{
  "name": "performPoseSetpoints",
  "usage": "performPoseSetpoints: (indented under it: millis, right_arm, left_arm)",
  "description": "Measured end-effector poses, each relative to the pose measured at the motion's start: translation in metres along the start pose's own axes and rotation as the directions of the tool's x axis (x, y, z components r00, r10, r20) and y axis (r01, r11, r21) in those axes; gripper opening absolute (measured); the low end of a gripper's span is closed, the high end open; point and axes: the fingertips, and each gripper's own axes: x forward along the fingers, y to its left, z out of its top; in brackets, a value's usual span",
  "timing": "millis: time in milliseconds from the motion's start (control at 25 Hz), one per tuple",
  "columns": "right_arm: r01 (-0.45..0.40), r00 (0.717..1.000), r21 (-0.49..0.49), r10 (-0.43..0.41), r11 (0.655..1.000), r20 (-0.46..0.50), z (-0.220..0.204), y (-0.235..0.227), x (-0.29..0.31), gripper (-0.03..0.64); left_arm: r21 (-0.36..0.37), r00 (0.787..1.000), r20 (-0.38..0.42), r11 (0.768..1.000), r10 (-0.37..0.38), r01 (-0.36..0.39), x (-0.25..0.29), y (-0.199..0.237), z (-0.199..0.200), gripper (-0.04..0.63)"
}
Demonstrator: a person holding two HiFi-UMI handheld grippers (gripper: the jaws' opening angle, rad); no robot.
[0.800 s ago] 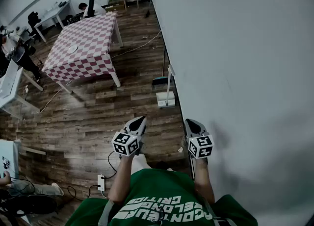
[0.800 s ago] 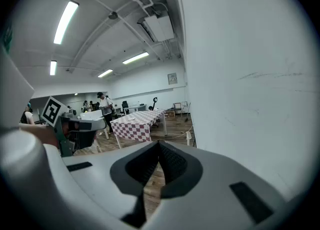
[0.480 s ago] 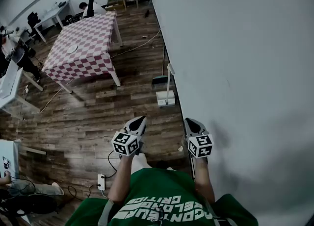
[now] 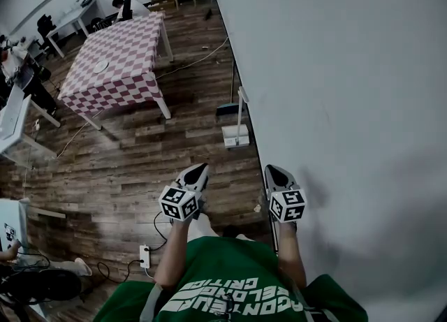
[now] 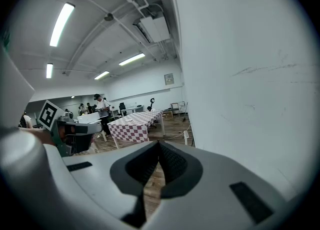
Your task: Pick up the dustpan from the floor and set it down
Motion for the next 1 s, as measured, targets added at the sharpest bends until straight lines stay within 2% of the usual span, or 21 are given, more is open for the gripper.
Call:
performPoseSetpoints:
  millis: [200,440,640,1000]
  right_arm:
    - [0.009,1.000,0.011,-0.009,1.000,-0.010,0.001,-0.005,0.020,0.008]
    - [0.006,0.999,0.014,-0.005,1.000,-0.033,0.045,0.001,0.059,0.008]
    - [0.003,0.999,0.010,-0.002,1.000,-0.033,0.038,-0.014,0.116,0.008]
    - [0.025,0.998,0.036,-0.023,0.999,-0.052,0.080,-0.013,0.231,0.008]
  left_arm:
    - [-0.014,1.000,-0.017,1.000,-0.002,0.001,0.012,0.020,-0.002,0.003]
    - [-0.042,0.999,-0.025,0.999,-0.027,0.026,0.038,0.057,0.039,0.003]
    - [-0.039,0.999,-0.024,0.998,-0.044,0.043,0.082,0.100,0.032,0.003]
    - [-0.032,0.995,-0.053,0.996,-0.083,0.081,0.141,0.200,0.082,0.003]
